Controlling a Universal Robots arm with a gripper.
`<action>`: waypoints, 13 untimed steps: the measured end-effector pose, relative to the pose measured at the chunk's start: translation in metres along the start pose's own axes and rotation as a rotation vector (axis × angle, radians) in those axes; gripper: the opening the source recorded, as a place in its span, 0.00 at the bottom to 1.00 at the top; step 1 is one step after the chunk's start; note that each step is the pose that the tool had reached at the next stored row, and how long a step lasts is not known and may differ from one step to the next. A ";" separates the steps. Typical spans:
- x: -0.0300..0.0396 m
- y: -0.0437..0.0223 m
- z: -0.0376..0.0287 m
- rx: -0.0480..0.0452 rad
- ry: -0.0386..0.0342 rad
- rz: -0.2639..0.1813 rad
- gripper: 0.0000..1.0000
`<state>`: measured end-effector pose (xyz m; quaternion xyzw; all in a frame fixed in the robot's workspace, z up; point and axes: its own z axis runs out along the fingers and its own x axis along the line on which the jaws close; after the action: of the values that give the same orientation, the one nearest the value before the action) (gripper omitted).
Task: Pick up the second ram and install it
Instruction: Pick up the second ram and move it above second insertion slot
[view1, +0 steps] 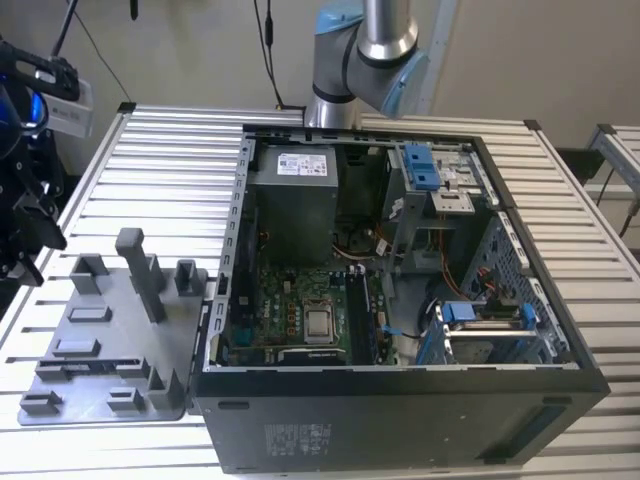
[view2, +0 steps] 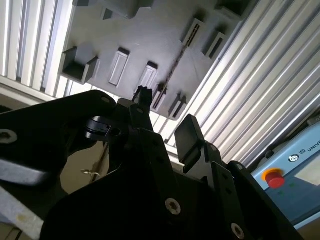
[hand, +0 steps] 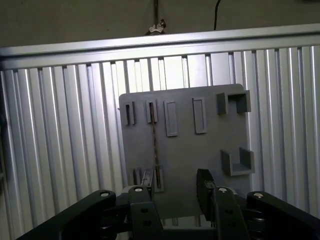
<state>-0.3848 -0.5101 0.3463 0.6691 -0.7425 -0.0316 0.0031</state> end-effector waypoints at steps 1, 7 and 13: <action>0.0000 0.0000 0.0002 0.0001 0.0000 0.000 0.48; 0.0001 -0.0001 0.0025 0.0001 -0.0007 0.000 0.48; 0.0003 -0.0004 0.0084 0.0000 -0.0010 -0.001 0.48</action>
<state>-0.3848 -0.5100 0.3379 0.6693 -0.7423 -0.0320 0.0027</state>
